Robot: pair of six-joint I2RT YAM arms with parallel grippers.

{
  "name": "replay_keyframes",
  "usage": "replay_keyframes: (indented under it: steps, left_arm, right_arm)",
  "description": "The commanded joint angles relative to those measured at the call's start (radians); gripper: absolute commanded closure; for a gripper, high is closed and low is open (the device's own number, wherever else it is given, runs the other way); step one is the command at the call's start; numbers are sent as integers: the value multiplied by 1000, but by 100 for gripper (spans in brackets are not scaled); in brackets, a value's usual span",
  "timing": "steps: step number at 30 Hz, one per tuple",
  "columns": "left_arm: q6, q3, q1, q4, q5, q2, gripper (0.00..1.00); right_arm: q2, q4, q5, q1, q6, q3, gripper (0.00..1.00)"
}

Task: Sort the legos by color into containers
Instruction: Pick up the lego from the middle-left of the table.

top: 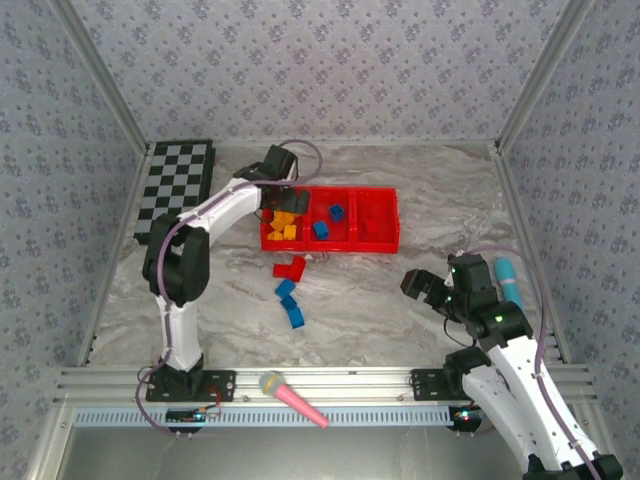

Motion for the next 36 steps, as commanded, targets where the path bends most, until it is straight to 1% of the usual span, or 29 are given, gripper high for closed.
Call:
replay_keyframes:
  steps: [1, 3, 6, 8, 9, 12, 15, 17, 20, 23, 25, 28, 31, 32, 36]
  left_arm:
    - [-51, -75, 5, 44, 63, -119, 0]
    - [-93, -152, 5, 52, 73, -186, 0]
    - [-173, -277, -10, 37, 58, -301, 0]
    - [-235, -366, -38, 6, 28, -375, 0]
    - [-275, -414, -64, -15, -5, -418, 0]
    - [-437, -538, -154, -94, -76, -520, 0]
    - [-703, -669, -263, -159, -147, -604, 0]
    - [-864, -759, -341, -146, -165, -656, 0]
    - [-1045, -830, -450, -140, -217, -705, 1]
    - [-1173, -834, -547, -149, -274, -716, 5]
    - [-1241, -813, -595, -168, -292, -696, 6]
    - [-1307, -791, -653, -153, -300, -649, 9]
    - [-1361, -775, -688, -138, -290, -593, 9]
    - [-1370, -770, -696, -110, -287, -575, 9]
    - [-1373, -746, -703, -54, -254, -495, 11]
  right_arm:
    - [-7, 5, -13, -7, -19, -5, 0]
    - [-6, 8, -15, -7, -20, -1, 0]
    - [10, 26, -31, -6, -36, 9, 0]
    - [32, 31, -54, -4, -36, 17, 0]
    - [45, 32, -64, -3, -38, 22, 0]
    - [83, 43, -73, 14, -38, 34, 0]
    - [111, 83, -66, 45, -13, 27, 0]
    - [129, 111, -55, 78, 3, 19, 0]
    - [156, 131, -33, 125, 21, 14, 0]
    - [173, 134, -8, 173, 30, 15, 0]
    - [176, 125, 15, 195, 38, 19, 0]
    - [163, 113, 37, 215, 46, 16, 0]
    - [140, 91, 52, 219, 52, 17, 0]
    - [131, 86, 55, 220, 54, 16, 0]
    - [102, 67, 62, 223, 61, 8, 0]
